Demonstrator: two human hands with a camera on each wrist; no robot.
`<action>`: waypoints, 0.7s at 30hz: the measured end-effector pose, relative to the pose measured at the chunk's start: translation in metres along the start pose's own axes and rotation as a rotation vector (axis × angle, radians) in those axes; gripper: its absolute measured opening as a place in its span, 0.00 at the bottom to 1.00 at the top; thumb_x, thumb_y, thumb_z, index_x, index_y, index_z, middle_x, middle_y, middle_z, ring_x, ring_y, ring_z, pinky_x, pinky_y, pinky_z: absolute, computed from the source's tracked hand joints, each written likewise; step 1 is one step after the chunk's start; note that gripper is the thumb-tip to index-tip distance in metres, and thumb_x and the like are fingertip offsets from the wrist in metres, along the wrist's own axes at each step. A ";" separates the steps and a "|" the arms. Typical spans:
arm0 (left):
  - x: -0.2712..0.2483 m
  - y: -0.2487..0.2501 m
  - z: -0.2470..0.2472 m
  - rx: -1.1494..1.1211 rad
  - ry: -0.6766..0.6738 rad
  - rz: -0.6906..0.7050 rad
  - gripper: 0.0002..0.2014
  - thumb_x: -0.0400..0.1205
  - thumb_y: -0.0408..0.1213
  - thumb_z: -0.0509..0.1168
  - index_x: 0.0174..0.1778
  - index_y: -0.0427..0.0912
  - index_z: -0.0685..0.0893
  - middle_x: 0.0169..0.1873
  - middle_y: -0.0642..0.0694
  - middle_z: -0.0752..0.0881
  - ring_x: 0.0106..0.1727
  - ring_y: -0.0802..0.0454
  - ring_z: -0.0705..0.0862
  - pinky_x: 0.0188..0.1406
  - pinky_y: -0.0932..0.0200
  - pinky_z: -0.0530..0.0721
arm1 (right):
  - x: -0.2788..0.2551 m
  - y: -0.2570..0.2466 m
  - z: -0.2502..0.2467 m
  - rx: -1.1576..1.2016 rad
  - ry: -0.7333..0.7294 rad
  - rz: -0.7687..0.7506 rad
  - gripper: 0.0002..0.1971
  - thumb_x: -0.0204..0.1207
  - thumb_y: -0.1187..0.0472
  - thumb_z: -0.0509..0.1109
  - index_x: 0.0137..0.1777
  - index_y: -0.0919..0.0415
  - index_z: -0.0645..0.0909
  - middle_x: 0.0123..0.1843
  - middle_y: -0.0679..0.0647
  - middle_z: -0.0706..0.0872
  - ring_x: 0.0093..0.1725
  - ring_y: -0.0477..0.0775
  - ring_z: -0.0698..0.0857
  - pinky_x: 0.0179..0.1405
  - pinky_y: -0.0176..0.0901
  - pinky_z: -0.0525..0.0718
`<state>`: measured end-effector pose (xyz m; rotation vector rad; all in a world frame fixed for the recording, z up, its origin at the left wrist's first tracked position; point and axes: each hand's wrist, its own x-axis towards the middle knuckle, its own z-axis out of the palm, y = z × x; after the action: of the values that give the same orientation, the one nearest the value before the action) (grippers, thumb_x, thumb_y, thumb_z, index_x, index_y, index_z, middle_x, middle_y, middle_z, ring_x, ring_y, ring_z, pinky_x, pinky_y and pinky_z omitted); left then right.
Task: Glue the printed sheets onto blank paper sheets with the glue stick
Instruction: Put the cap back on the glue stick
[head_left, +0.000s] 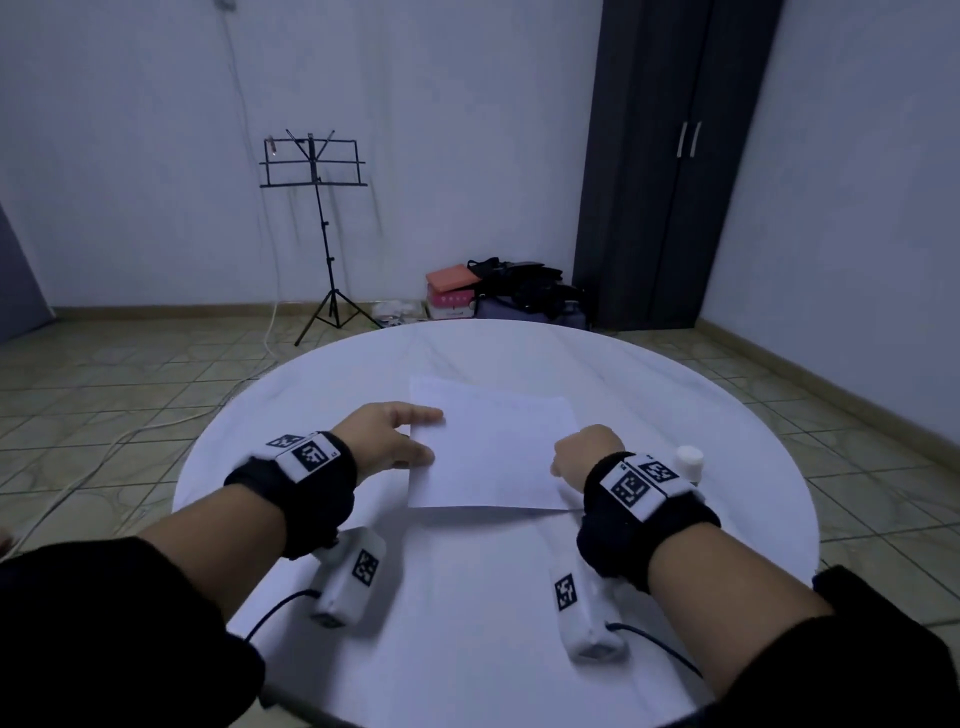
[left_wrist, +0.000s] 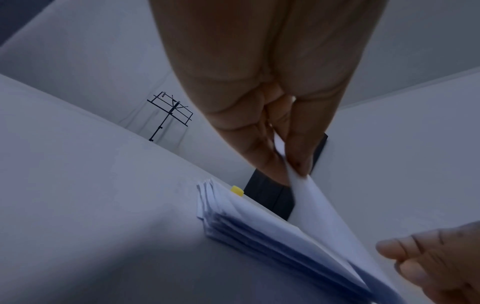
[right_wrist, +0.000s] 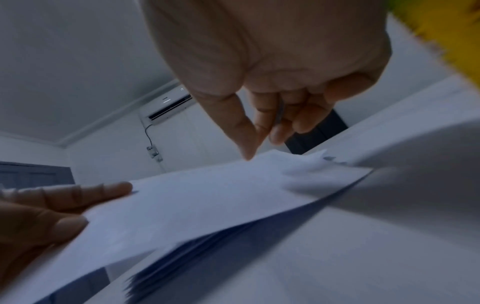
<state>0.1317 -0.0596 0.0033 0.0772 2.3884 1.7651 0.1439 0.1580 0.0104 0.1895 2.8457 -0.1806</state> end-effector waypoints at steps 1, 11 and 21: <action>0.011 -0.001 0.000 0.000 -0.006 -0.015 0.24 0.74 0.15 0.67 0.63 0.39 0.83 0.53 0.39 0.85 0.49 0.46 0.85 0.41 0.68 0.87 | 0.010 -0.002 -0.002 0.022 0.015 0.046 0.18 0.84 0.64 0.56 0.72 0.63 0.74 0.73 0.59 0.76 0.72 0.61 0.75 0.63 0.44 0.76; 0.080 -0.006 0.006 0.323 -0.007 -0.113 0.21 0.75 0.22 0.70 0.63 0.38 0.83 0.45 0.46 0.83 0.40 0.51 0.84 0.38 0.67 0.87 | 0.058 0.010 -0.006 0.098 -0.125 0.102 0.67 0.56 0.36 0.81 0.84 0.56 0.38 0.81 0.57 0.64 0.78 0.62 0.66 0.73 0.53 0.68; 0.071 0.003 0.020 0.984 -0.196 -0.269 0.61 0.66 0.64 0.74 0.83 0.42 0.43 0.80 0.45 0.64 0.79 0.44 0.65 0.76 0.52 0.65 | 0.077 0.012 -0.002 -0.001 -0.102 0.101 0.57 0.55 0.43 0.83 0.78 0.61 0.54 0.68 0.55 0.79 0.65 0.61 0.80 0.64 0.54 0.79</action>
<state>0.0655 -0.0295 -0.0075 0.0420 2.6903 0.3437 0.0720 0.1789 -0.0111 0.3136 2.7269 -0.1627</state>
